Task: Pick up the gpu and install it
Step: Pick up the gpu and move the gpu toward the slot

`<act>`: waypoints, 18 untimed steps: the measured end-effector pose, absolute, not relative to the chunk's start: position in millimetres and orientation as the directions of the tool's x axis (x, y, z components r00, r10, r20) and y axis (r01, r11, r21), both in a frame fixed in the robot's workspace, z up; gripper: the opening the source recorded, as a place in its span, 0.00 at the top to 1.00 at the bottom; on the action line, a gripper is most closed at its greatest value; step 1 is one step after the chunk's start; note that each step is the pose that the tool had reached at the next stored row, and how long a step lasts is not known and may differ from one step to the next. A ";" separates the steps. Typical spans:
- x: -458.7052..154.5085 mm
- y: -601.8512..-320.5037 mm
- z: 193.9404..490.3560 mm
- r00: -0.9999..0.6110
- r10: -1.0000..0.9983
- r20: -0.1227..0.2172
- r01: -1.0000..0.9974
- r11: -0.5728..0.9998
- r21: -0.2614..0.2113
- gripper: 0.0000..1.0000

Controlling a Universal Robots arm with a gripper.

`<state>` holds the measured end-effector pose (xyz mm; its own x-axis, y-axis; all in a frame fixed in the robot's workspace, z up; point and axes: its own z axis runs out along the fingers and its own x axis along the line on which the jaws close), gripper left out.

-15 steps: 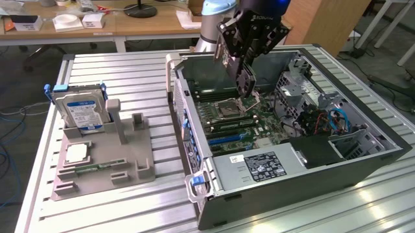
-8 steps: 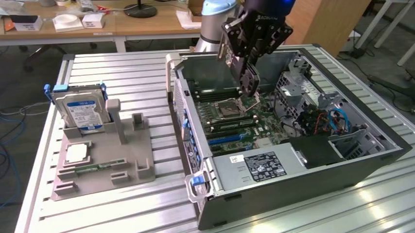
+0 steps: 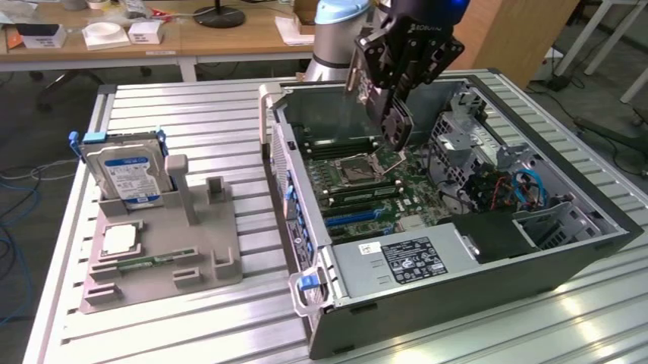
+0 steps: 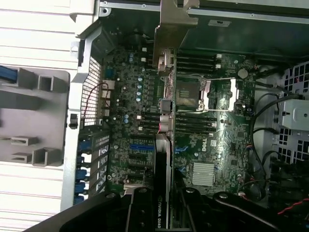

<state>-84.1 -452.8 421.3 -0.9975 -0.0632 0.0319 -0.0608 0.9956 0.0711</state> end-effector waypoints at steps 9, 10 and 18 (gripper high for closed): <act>-76.2 -452.8 421.4 -0.997 -0.063 0.032 -0.061 0.996 0.071 0.74; -75.9 -452.8 421.3 -0.997 -0.063 0.032 -0.061 0.996 0.071 0.74; -75.3 -452.8 421.4 -0.998 -0.063 0.017 -0.062 0.996 0.070 0.74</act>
